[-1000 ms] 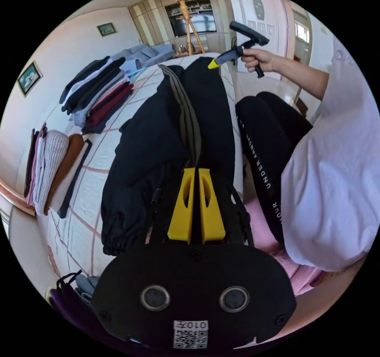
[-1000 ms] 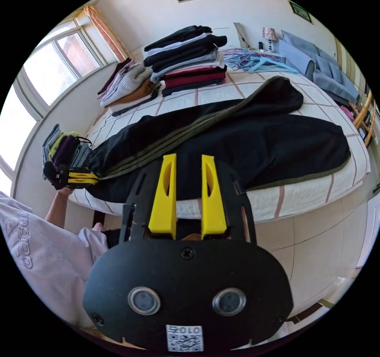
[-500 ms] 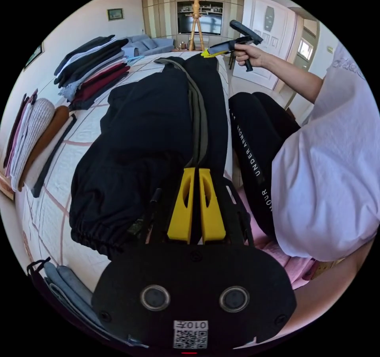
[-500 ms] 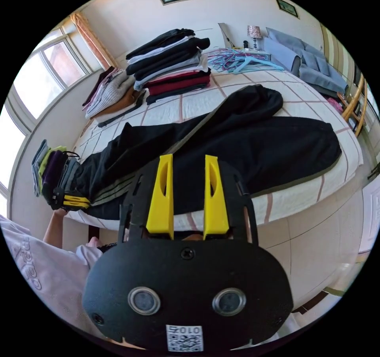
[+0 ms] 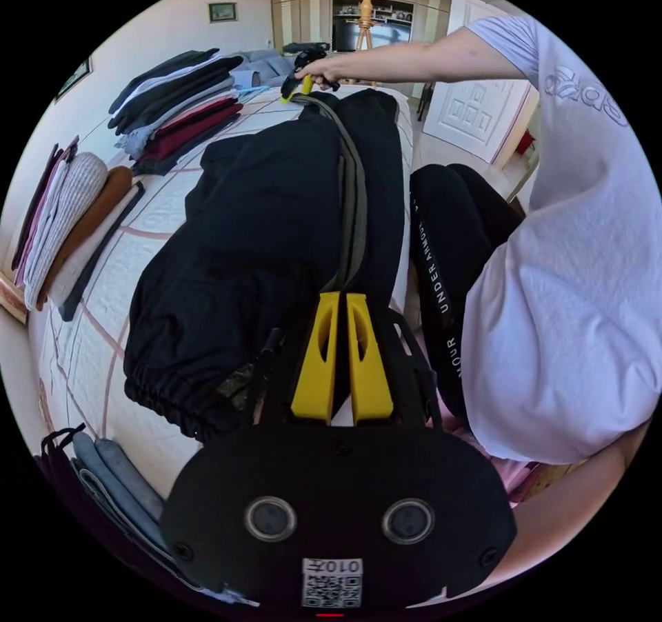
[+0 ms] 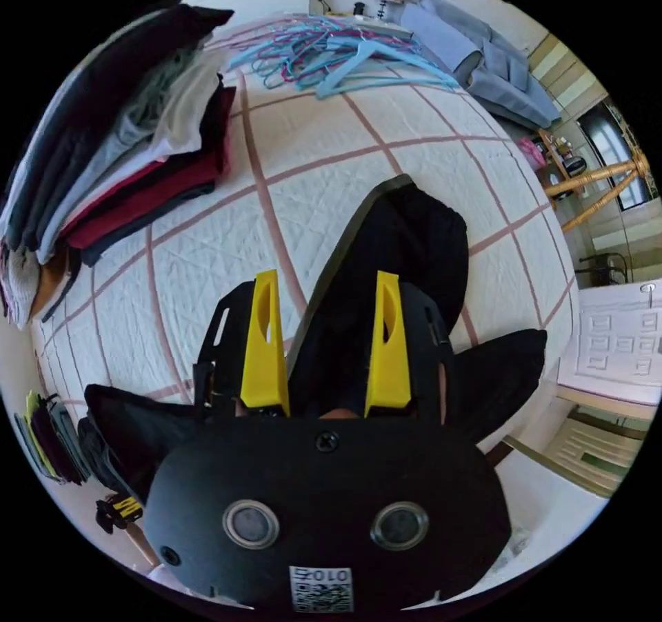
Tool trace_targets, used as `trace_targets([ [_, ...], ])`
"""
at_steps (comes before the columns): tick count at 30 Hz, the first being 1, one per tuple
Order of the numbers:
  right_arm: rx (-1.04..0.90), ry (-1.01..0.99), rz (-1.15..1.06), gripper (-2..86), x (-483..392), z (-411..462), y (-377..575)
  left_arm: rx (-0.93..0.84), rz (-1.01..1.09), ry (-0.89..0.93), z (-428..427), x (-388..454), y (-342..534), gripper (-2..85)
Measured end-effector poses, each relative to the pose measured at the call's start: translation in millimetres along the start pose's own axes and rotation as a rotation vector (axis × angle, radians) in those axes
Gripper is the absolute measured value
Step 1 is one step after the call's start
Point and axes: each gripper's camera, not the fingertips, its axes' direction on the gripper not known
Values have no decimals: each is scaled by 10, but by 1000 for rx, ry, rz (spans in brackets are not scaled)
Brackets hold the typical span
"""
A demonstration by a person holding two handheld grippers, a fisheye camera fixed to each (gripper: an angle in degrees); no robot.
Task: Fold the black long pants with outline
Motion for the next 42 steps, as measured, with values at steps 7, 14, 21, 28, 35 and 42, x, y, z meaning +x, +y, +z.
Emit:
trace_targets([
  [7,71,-45,-22,32,532,-45,121,-5,-20,-1,4,47,-31,-1],
  [14,682,-643,126,29,2264,-599,1692,56,-35,-97,-96,160,-130,-1],
  [21,457,-772,514,35,3219,1162,2826,-61,25,-160,56,362,-263,-1],
  [28,473,-815,475,56,3478,1267,2792,-87,-6,-211,46,478,-312,-1],
  [35,410,-571,445,40,3614,1087,2653,-106,-25,-239,49,574,-364,-1],
  [42,406,-805,290,32,3915,531,2364,-126,-27,-222,40,542,-454,-1],
])
